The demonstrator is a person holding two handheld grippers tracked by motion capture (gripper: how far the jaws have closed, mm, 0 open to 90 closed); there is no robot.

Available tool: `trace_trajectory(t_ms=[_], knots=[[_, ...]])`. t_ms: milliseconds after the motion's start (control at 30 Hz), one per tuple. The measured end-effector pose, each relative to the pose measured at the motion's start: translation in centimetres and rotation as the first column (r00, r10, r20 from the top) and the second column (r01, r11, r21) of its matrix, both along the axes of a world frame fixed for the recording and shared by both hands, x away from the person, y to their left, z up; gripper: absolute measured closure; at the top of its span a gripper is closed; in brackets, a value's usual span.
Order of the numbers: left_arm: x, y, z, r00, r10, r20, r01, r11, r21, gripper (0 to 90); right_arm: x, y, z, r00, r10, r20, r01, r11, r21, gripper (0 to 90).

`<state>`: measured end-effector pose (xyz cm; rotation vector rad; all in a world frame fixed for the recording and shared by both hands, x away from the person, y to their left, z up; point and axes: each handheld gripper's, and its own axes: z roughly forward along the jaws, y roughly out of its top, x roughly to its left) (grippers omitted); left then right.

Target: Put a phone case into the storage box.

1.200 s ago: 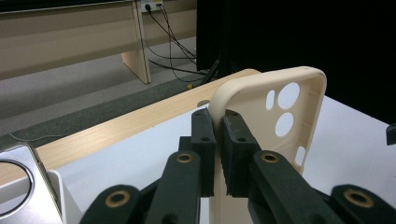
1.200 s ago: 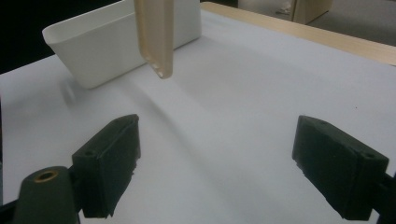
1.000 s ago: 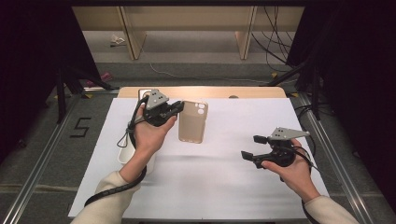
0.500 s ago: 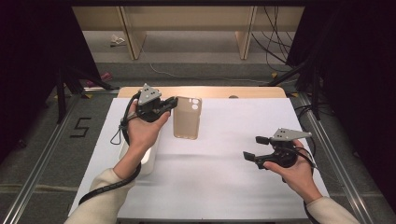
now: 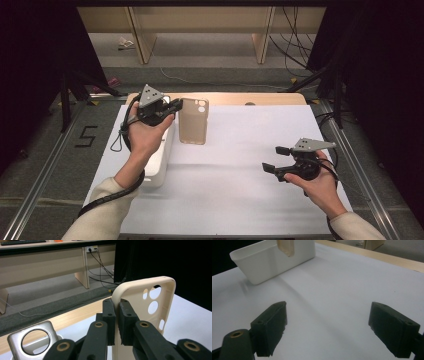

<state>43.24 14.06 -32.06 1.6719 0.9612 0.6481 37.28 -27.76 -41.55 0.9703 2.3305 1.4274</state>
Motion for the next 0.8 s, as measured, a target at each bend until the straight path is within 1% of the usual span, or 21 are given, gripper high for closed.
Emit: trace_trajectory(t_ms=[367,800], knots=[[0.3,1.3,0.5,0.9997,0.024,0.002,-0.024,0.9997,-0.008,84.2,-0.1,-0.2,-0.1,1.0,-0.002,-0.004,0.002,1.0,-0.003,16.1],[0.6,3.0,1.6,0.9984,0.054,0.016,-0.054,0.9985,-0.011,84.3,-0.1,-0.4,-0.1,1.0,-0.005,-0.004,0.005,1.0,-0.001,16.2]])
